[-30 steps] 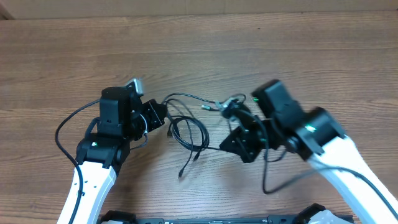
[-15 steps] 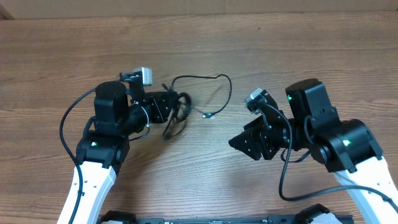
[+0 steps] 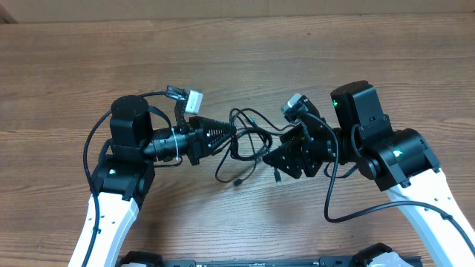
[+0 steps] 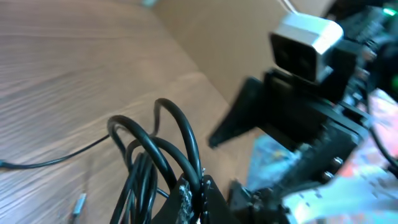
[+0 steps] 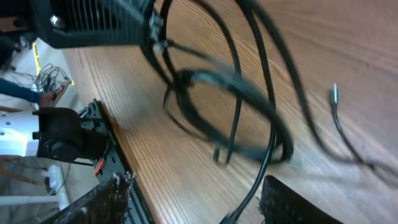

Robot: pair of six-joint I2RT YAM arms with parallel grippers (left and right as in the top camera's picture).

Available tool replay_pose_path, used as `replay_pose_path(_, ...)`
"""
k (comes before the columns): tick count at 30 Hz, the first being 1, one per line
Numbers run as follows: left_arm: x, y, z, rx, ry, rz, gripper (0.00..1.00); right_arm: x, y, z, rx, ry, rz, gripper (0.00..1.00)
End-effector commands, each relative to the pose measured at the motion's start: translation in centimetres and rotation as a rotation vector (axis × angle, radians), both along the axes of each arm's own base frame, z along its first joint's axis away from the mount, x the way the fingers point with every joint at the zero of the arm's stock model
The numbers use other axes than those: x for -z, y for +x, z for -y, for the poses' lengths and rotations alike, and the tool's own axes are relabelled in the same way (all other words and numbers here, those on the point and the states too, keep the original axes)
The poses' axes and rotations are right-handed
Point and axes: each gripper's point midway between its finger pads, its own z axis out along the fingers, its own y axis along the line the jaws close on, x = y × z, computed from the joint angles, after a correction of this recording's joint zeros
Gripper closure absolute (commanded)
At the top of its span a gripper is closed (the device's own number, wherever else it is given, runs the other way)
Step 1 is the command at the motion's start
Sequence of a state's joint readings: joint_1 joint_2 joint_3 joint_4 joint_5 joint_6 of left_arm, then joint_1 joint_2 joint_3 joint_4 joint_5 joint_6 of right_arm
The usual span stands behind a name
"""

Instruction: Untangle cables

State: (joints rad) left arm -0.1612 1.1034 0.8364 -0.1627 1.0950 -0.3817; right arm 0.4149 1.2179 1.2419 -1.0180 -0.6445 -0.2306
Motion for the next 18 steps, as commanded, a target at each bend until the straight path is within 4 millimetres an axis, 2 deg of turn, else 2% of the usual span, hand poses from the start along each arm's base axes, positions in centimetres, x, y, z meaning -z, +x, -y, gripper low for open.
replay_pose_path(1,-1.6,-2.0,0.4,0.125,-0.049,0.071,0.96,-0.7,-0.1,-0.8,-0.091,0.024,0.069,0.31)
replay_pose_path(7,-2.6,-3.0,0.7,0.195,-0.083,0.117,0.96,0.1,0.3,-1.6,-0.131,0.042,0.043,0.22)
replay_pose_path(14,-3.2,-4.0,0.8,0.256,-0.11,0.131,0.96,1.1,2.3,-2.4,-0.13,0.047,0.056,0.21)
replay_pose_path(18,-3.3,-4.2,0.8,0.27,-0.115,0.131,0.96,1.0,2.6,-2.6,-0.13,0.052,0.071,0.21)
